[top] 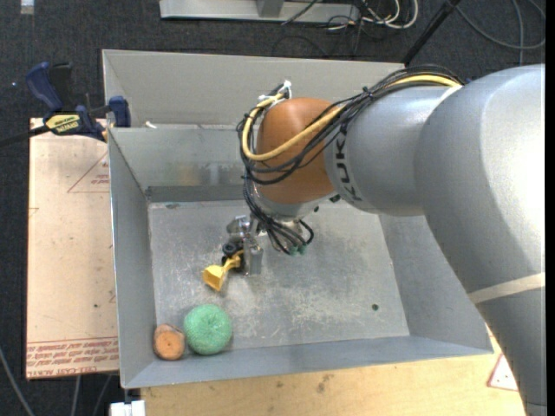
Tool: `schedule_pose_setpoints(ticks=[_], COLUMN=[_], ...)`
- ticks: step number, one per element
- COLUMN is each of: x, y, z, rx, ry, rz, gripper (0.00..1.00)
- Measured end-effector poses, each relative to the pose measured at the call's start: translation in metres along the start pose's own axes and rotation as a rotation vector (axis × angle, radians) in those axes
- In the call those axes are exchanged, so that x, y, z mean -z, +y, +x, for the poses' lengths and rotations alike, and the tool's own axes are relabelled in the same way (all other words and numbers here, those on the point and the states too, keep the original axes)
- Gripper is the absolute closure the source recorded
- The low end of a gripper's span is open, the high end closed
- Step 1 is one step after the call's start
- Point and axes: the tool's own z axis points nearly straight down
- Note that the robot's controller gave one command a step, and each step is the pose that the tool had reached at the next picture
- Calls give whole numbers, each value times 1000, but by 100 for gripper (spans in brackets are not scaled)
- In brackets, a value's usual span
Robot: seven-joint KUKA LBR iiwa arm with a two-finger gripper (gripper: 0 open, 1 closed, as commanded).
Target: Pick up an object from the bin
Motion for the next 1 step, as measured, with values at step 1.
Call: schedule_pose_setpoints(ticks=[1], x=[182], y=[-4], z=[-48], rx=[72], ry=[-11], rz=[2], gripper=[100])
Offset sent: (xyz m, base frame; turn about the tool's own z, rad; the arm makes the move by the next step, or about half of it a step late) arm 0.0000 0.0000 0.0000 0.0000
